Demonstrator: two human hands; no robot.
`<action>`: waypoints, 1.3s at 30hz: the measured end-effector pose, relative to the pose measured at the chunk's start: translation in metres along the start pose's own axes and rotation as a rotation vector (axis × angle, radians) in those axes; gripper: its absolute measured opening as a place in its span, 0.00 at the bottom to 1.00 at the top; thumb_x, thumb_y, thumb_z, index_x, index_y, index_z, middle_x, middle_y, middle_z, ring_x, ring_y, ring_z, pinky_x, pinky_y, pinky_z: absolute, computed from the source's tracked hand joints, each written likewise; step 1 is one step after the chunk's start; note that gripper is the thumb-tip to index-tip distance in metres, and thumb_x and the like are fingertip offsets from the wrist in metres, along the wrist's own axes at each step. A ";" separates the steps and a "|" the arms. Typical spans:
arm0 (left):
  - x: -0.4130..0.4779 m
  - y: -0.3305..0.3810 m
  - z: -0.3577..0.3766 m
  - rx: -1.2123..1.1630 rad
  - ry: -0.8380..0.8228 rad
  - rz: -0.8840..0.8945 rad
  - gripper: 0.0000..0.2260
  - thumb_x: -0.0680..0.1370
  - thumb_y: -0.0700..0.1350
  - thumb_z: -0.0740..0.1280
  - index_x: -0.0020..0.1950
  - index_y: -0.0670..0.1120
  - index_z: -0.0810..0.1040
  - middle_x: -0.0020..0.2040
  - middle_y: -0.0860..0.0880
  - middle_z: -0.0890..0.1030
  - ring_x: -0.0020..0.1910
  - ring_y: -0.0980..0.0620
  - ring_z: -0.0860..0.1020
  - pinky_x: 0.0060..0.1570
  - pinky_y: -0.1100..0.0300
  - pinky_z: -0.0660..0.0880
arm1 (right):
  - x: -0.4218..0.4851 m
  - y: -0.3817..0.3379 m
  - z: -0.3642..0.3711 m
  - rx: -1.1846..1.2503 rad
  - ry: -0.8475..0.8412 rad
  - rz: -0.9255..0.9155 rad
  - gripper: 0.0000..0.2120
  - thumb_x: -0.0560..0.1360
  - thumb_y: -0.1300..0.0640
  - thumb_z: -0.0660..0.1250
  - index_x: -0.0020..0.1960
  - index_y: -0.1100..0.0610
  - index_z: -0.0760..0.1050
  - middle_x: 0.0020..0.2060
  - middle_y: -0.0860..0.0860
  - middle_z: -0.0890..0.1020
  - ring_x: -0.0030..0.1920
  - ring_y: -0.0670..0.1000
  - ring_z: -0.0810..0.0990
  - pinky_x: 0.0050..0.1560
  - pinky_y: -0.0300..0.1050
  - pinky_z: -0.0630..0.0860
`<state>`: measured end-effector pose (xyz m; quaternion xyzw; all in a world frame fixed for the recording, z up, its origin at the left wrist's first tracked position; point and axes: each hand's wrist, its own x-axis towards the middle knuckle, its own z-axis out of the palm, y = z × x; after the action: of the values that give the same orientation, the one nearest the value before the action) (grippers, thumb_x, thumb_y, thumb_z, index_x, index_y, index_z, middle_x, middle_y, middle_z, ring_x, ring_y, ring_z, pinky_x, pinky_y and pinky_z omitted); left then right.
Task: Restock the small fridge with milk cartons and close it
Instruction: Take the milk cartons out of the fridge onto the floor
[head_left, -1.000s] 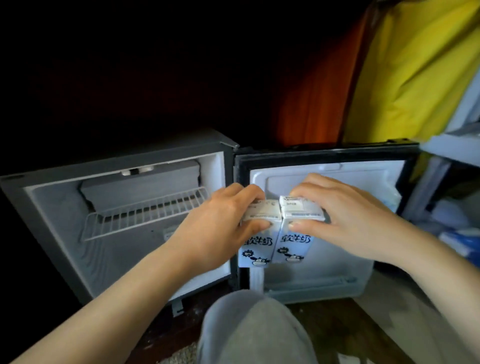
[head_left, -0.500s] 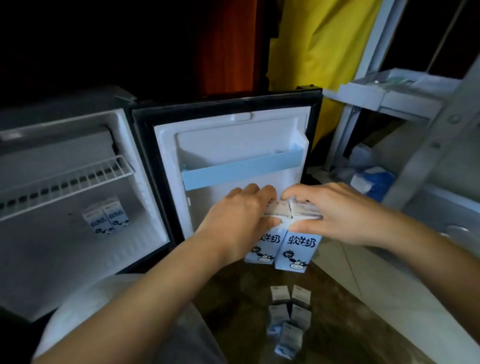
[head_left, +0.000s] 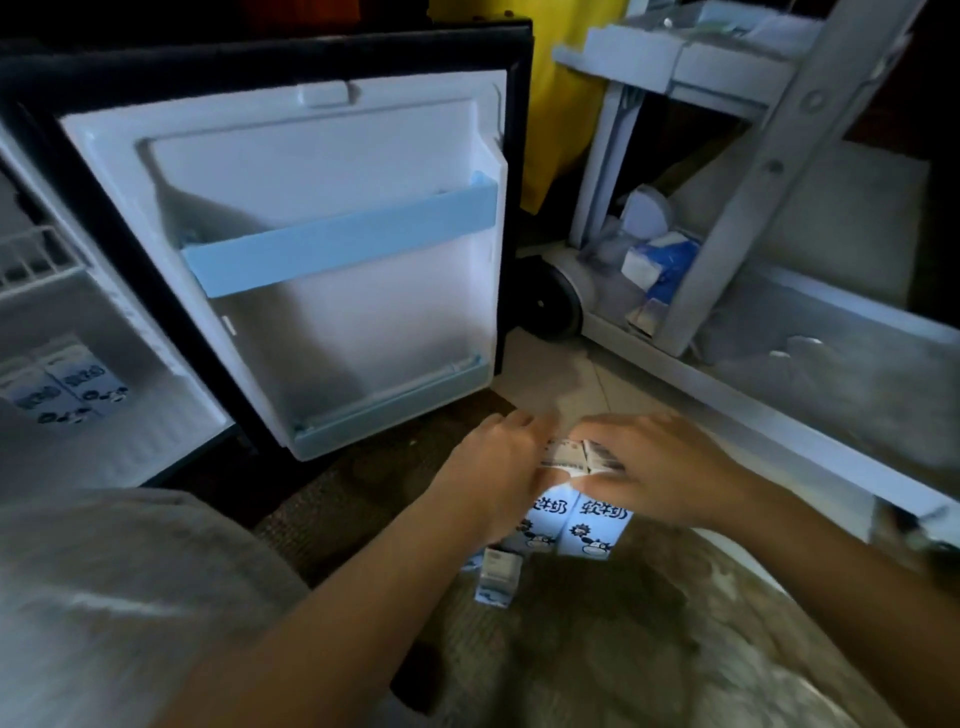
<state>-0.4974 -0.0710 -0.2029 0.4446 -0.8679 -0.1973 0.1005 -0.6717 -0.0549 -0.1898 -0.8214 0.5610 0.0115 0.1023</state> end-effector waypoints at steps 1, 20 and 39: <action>0.004 0.001 0.008 -0.007 -0.027 -0.002 0.15 0.79 0.48 0.63 0.64 0.48 0.69 0.57 0.49 0.74 0.54 0.50 0.72 0.52 0.59 0.68 | -0.003 0.005 0.008 -0.001 0.005 0.020 0.11 0.75 0.46 0.62 0.54 0.49 0.70 0.41 0.44 0.75 0.38 0.48 0.75 0.38 0.43 0.69; 0.054 -0.020 0.155 -0.083 -0.458 -0.200 0.21 0.81 0.43 0.57 0.73 0.50 0.60 0.67 0.42 0.71 0.63 0.41 0.73 0.62 0.48 0.72 | 0.001 0.090 0.168 0.090 -0.046 0.312 0.19 0.77 0.46 0.62 0.66 0.51 0.68 0.61 0.51 0.77 0.57 0.52 0.78 0.54 0.45 0.74; 0.046 -0.039 0.207 0.117 -0.640 -0.112 0.27 0.82 0.46 0.55 0.78 0.49 0.46 0.79 0.49 0.48 0.78 0.47 0.49 0.71 0.44 0.56 | 0.001 0.091 0.232 0.195 -0.077 0.420 0.30 0.79 0.39 0.47 0.53 0.60 0.80 0.37 0.57 0.84 0.35 0.56 0.84 0.30 0.44 0.78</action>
<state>-0.5680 -0.0765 -0.4067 0.4122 -0.8394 -0.2821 -0.2141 -0.7329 -0.0457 -0.4309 -0.6718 0.7137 0.0097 0.1980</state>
